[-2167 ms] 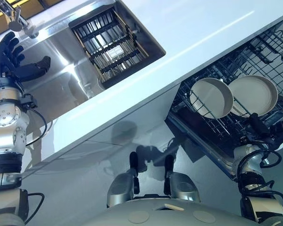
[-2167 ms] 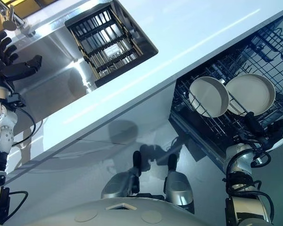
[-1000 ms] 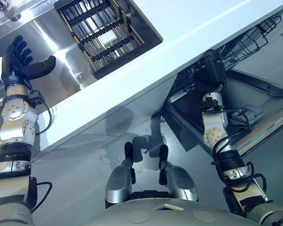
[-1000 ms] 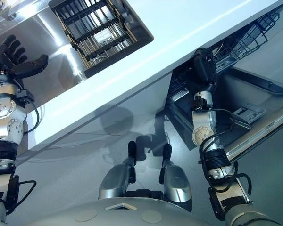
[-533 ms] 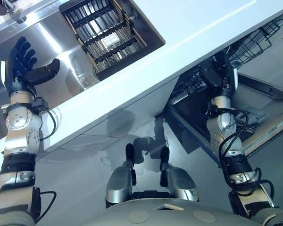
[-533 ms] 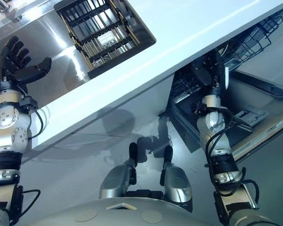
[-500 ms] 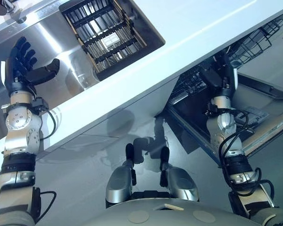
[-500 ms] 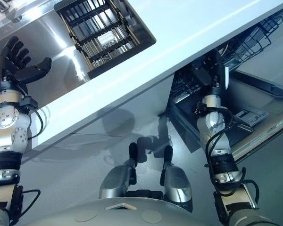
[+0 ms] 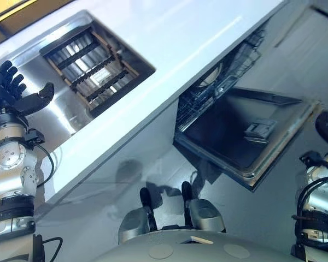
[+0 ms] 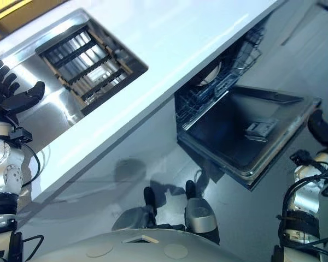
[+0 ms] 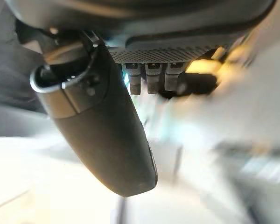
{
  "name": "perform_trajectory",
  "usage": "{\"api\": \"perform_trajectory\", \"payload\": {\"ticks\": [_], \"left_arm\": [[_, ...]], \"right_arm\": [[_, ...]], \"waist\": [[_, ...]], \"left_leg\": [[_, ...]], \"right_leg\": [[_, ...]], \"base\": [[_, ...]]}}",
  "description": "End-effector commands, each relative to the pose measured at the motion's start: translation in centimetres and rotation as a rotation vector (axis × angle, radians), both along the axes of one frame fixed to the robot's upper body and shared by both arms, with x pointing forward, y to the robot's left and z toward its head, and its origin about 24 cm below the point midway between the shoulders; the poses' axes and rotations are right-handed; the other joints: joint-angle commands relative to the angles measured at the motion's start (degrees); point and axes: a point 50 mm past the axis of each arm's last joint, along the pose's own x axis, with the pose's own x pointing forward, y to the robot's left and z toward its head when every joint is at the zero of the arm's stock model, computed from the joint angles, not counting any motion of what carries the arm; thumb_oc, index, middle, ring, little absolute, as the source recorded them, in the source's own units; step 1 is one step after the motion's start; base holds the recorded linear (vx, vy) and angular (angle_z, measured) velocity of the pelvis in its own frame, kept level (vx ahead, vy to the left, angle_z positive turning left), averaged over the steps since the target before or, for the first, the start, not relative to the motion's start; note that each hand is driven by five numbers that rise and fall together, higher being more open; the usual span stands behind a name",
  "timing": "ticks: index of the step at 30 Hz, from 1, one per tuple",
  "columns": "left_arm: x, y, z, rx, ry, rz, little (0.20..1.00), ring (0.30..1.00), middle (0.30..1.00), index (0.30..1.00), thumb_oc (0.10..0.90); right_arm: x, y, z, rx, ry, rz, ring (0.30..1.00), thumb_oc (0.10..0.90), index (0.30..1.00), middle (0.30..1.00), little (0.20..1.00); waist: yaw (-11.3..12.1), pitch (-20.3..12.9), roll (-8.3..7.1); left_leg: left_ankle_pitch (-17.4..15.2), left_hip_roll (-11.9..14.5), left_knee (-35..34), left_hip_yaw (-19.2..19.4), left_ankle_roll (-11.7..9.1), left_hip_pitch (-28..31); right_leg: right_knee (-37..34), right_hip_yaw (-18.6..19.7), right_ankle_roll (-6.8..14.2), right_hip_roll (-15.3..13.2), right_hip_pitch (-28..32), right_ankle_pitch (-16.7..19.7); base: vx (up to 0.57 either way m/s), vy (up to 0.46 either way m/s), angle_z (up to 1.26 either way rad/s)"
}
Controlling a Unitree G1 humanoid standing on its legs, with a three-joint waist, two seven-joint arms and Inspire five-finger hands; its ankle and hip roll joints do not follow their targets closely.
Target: Pick up plates and place into dishwasher.
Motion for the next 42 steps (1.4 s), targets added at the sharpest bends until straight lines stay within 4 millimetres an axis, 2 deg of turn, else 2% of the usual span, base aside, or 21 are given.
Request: {"api": "perform_trajectory", "payload": {"ticks": [1, 5, 6, 8, 11, 14, 19, 20, 23, 27, 33, 34, 36, 38, 40, 42], "left_arm": [[0.1, 1.3, 4.8, 0.099, -0.165, 0.046, 0.9, 0.9, 0.9, 0.9, 0.8], [0.5, 1.2, 5.7, 0.092, -0.19, 0.041, 0.9, 0.9, 0.9, 0.9, 0.8], [0.7, 1.1, 6.0, 0.091, -0.194, 0.039, 0.9, 0.9, 0.9, 0.9, 0.8], [1.0, 1.2, 6.7, 0.096, -0.207, 0.034, 0.9, 0.9, 0.9, 0.9, 0.8], [1.6, 1.4, 7.8, 0.099, -0.238, 0.029, 0.9, 0.9, 0.9, 0.9, 0.8], [2.4, 1.3, 9.2, 0.097, -0.301, 0.025, 0.9, 0.9, 0.9, 0.9, 0.8], [3.8, 0.3, 12.1, 0.094, -0.415, 0.008, 0.9, 0.9, 0.9, 0.9, 0.8], [4.2, -0.2, 13.2, 0.082, -0.451, 0.0, 0.9, 0.9, 0.9, 0.9, 0.8], [4.8, -0.9, 15.0, 0.052, -0.522, -0.006, 0.9, 0.9, 0.9, 0.9, 0.8], [5.1, -1.2, 16.6, 0.0, -0.599, 0.003, 0.9, 0.9, 0.9, 0.9, 0.8], [5.6, -2.0, 18.5, -0.026, -0.647, -0.005, 0.9, 0.9, 0.9, 0.9, 0.8], [5.7, -2.4, 18.7, -0.019, -0.648, -0.009, 0.9, 0.9, 0.9, 0.9, 0.8], [5.9, -2.9, 18.9, -0.017, -0.643, -0.024, 0.9, 0.9, 0.9, 0.9, 0.8], [5.7, -3.0, 18.3, -0.006, -0.634, -0.025, 0.9, 0.9, 0.9, 0.9, 0.8], [5.4, -2.3, 17.5, -0.009, -0.631, -0.019, 0.9, 0.9, 0.9, 0.9, 0.8], [5.1, -1.8, 17.2, -0.008, -0.631, -0.013, 0.9, 0.9, 0.9, 0.9, 0.8]], "right_arm": [[-0.1, -0.9, 2.2, -0.102, -0.08, -0.007, 0.9, 0.8, 0.9, 0.9, 0.9], [-1.7, -1.0, -1.6, 0.129, -0.119, -0.054, 0.9, 0.8, 0.9, 0.9, 0.9], [-2.0, -0.8, -2.8, 0.24, -0.157, -0.05, 0.9, 0.8, 0.9, 0.9, 0.9], [-1.8, -0.2, -4.4, 0.404, -0.243, -0.013, 0.9, 0.8, 0.9, 0.9, 0.9], [-1.2, 0.5, -5.8, 0.558, -0.342, 0.016, 0.9, 0.8, 0.9, 0.9, 0.9], [-0.8, 0.5, -6.6, 0.665, -0.424, -0.055, 0.9, 0.8, 0.9, 0.9, 0.9], [0.7, -0.3, -6.4, 0.815, -0.547, -0.159, 0.9, 0.8, 0.9, 0.9, 0.9], [1.1, 0.0, -6.9, 0.89, -0.567, -0.159, 0.9, 0.8, 0.9, 0.9, 0.9], [2.4, 0.7, -7.1, 0.972, -0.608, -0.124, 0.9, 0.8, 0.9, 0.9, 0.9], [3.3, 1.9, -7.9, 1.073, -0.549, -0.091, 0.9, 0.8, 0.9, 0.9, 0.9], [5.0, 2.7, -7.6, 1.135, -0.525, -0.019, 0.9, 0.8, 0.9, 0.9, 0.9], [5.8, 2.8, -7.1, 1.13, -0.551, 0.029, 0.9, 0.8, 0.9, 0.9, 0.9], [8.7, 4.1, -4.4, 1.077, -0.744, 0.332, 0.9, 0.8, 0.9, 0.9, 0.9], [11.3, 7.8, -1.4, 1.005, -0.922, 0.726, 0.9, 0.8, 0.9, 0.9, 0.9], [12.1, 11.3, 0.7, 0.961, -1.015, 1.055, 0.9, 0.8, 0.9, 0.9, 0.9], [12.2, 15.0, 3.6, 0.858, -1.061, 1.412, 0.9, 0.8, 0.9, 0.9, 0.9]], "waist": [[0.4, -4.9, 2.67], [0.7, -4.1, 3.17], [0.9, -3.7, 3.42], [1.3, -2.7, 3.88], [1.8, -0.7, 4.59], [2.2, 1.9, 5.28], [3.0, 7.1, 6.07], [3.3, 8.4, 6.21], [3.7, 10.6, 6.3], [3.9, 12.2, 6.37], [4.3, 13.1, 6.61], [4.5, 13.1, 6.75], [5.0, 13.1, 6.72], [5.2, 13.1, 6.41], [5.1, 13.1, 5.85], [4.8, 13.1, 5.17]], "left_leg": [[-5.1, -4.7, 0.5, 0.6, 3.0, -1.0], [-4.8, -4.3, 0.7, 0.4, 3.0, -1.4], [-4.8, -4.2, 0.8, 0.2, 3.0, -1.7], [-4.5, -4.1, 1.0, -0.2, 3.0, -2.3], [-4.3, -3.8, 1.9, -0.7, 2.8, -4.0], [-4.2, -3.7, 3.6, -1.1, 2.3, -6.9], [-5.1, -4.0, 11.9, -2.0, 1.8, -14.1], [-5.7, -4.2, 14.8, -2.4, 1.9, -16.5], [-6.7, -4.4, 18.9, -3.3, 1.9, -20.4], [-7.6, -5.1, 21.5, -4.4, 2.0, -23.2], [-7.6, -5.4, 21.8, -4.7, 2.2, -25.0], [-7.1, -5.4, 21.6, -4.7, 2.3, -25.5], [-7.3, -5.5, 21.4, -4.9, 2.3, -25.7], [-7.3, -5.6, 20.9, -4.8, 2.5, -25.4], [-7.5, -5.7, 20.1, -4.5, 2.8, -24.7], [-6.7, -5.7, 19.0, -4.0, 3.0, -24.2]], "right_leg": [[11.8, -3.0, 4.8, 1.3, -4.7, -8.3], [14.0, -3.6, 4.8, 1.3, -5.7, -9.2], [14.7, -3.8, 4.8, 1.3, -6.0, -9.5], [16.1, -4.1, 4.5, 1.2, -6.8, -10.1], [18.3, -4.5, 4.1, 1.2, -8.3, -11.1], [20.9, -4.4, 3.4, 1.1, -10.4, -12.2], [26.3, -3.8, 1.4, 0.2, -14.6, -13.6], [28.3, -3.9, 0.7, -0.2, -16.0, -14.1], [31.6, -3.9, -0.5, -0.7, -18.5, -15.2], [35.2, -3.6, -1.1, -1.4, -21.8, -16.6], [35.2, -3.0, -1.1, -1.7, -24.4, -16.0], [34.7, -2.9, -1.1, -1.6, -24.8, -15.3], [33.8, -2.8, -0.9, -1.9, -24.9, -14.9], [32.2, -2.4, -0.6, -1.9, -24.6, -14.1], [30.4, -1.7, -0.1, -1.7, -23.9, -13.4], [28.2, -1.4, 0.4, -1.5, -23.4, -11.8]], "base": [[0.02, -0.118, -0.19], [0.03, -0.127, -0.09], [0.0, -0.141, -0.02], [-0.02, -0.136, 0.02], [-0.08, -0.116, -0.02], [-0.15, -0.11, 0.02], [-0.17, -0.051, 0.23], [-0.18, -0.034, 0.24], [-0.11, -0.024, 0.25], [-0.05, 0.034, 0.24], [-0.04, 0.051, 0.12], [0.01, 0.06, 0.09], [0.0, 0.085, 0.08], [-0.01, 0.085, 0.01], [0.01, 0.081, -0.03], [0.01, 0.078, -0.16]]}}
